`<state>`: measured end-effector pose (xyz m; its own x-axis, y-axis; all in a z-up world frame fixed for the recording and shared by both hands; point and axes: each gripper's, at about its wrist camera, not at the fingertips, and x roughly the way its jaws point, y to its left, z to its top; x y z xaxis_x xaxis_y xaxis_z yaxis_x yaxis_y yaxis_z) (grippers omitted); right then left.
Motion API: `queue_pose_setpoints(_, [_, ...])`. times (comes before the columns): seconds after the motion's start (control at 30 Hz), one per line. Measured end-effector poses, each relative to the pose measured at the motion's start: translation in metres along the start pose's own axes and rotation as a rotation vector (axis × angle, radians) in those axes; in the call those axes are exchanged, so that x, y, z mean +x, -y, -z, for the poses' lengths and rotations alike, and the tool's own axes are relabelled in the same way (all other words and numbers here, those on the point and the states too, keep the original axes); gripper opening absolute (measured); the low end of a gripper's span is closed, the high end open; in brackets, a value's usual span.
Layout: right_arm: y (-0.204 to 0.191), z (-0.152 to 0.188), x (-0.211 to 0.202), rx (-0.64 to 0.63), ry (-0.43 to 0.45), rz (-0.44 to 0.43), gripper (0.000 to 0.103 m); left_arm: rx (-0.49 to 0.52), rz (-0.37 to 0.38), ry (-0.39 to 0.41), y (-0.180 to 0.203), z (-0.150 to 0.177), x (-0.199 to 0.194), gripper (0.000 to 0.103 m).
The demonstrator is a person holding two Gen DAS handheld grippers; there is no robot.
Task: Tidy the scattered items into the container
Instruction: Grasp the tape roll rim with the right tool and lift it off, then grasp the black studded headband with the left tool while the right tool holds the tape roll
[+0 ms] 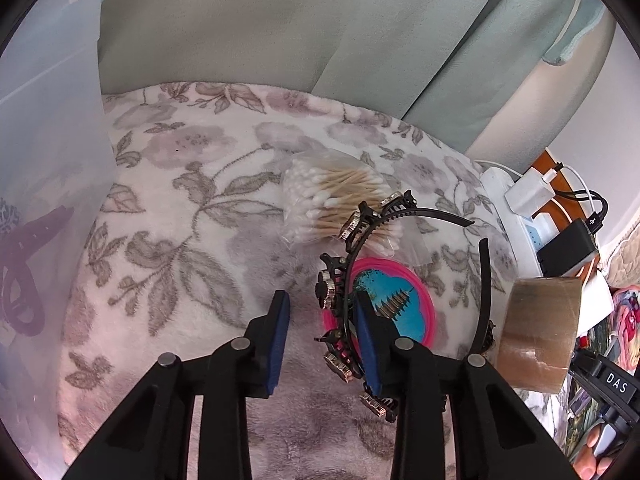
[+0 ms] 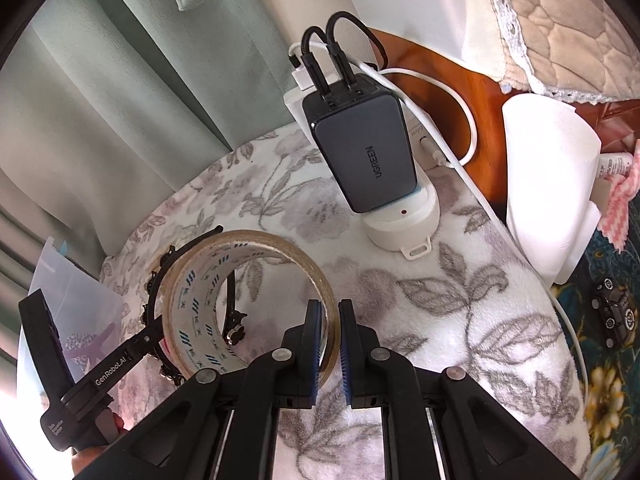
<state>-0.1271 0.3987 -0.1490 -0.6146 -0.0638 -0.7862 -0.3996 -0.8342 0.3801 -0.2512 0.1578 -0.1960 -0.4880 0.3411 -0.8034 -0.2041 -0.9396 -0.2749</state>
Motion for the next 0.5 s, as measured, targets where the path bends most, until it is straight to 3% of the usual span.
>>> queue_pose_setpoints(0.4, [-0.001,0.008,0.001,0.008,-0.024,0.003,0.012,-0.007,-0.014,-0.015,0.004,0.002,-0.003,0.032])
queue_pose_setpoints(0.5, [0.0,0.011,0.001,0.017,-0.025,-0.004,0.012,-0.011,-0.019,-0.01,0.004,0.001,-0.004,0.022])
